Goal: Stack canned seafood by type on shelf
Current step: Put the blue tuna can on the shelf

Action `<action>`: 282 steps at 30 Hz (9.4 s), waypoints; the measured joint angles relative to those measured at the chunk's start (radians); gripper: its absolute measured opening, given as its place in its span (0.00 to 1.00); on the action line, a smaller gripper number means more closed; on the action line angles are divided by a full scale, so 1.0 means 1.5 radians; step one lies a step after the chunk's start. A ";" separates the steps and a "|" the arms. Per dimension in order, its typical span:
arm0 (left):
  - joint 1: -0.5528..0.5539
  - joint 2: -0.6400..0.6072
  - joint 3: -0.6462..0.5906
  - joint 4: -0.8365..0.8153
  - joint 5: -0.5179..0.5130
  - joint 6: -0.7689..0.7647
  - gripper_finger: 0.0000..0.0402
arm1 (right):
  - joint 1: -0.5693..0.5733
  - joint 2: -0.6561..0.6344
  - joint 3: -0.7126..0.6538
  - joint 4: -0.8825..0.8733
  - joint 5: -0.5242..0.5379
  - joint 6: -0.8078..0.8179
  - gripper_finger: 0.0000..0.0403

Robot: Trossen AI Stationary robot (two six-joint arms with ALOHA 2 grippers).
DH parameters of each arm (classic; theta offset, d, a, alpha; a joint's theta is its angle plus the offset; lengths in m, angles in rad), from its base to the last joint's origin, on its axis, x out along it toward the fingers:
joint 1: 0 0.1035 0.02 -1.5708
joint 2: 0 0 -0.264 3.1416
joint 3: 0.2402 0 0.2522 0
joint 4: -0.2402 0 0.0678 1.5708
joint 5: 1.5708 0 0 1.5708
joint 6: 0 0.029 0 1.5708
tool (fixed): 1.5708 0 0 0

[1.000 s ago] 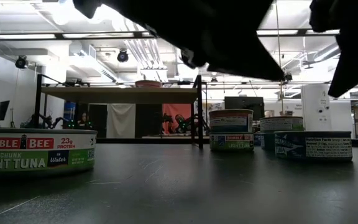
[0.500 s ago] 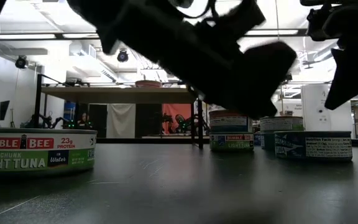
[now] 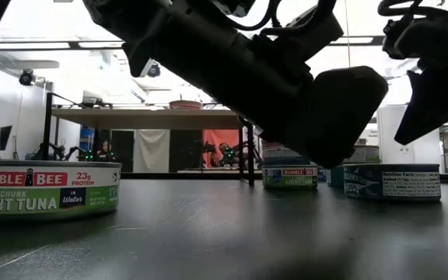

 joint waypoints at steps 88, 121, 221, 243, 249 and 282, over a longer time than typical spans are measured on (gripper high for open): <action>0.011 -0.001 0.005 0.017 0.090 -0.007 0.00 | 0.002 -0.109 -0.088 0.277 -0.092 -0.197 0.03; -0.022 -0.012 0.004 -0.165 0.056 -0.126 0.00 | 0.002 -0.109 -0.088 0.275 -0.091 -0.195 0.03; -0.063 -0.070 0.002 -0.204 0.107 -0.061 0.00 | 0.052 -0.012 -0.028 0.262 -0.139 -0.304 0.03; -0.063 -0.071 -0.014 -0.217 0.102 -0.116 0.00 | 0.049 -0.012 -0.028 0.262 -0.114 -0.211 0.03; -0.063 -0.071 -0.016 -0.219 0.102 -0.116 0.00 | 0.049 -0.011 -0.028 0.262 -0.114 -0.205 0.03; -0.067 -0.071 -0.027 -0.215 0.102 -0.143 0.00 | 0.049 -0.011 -0.028 0.262 -0.107 -0.212 0.03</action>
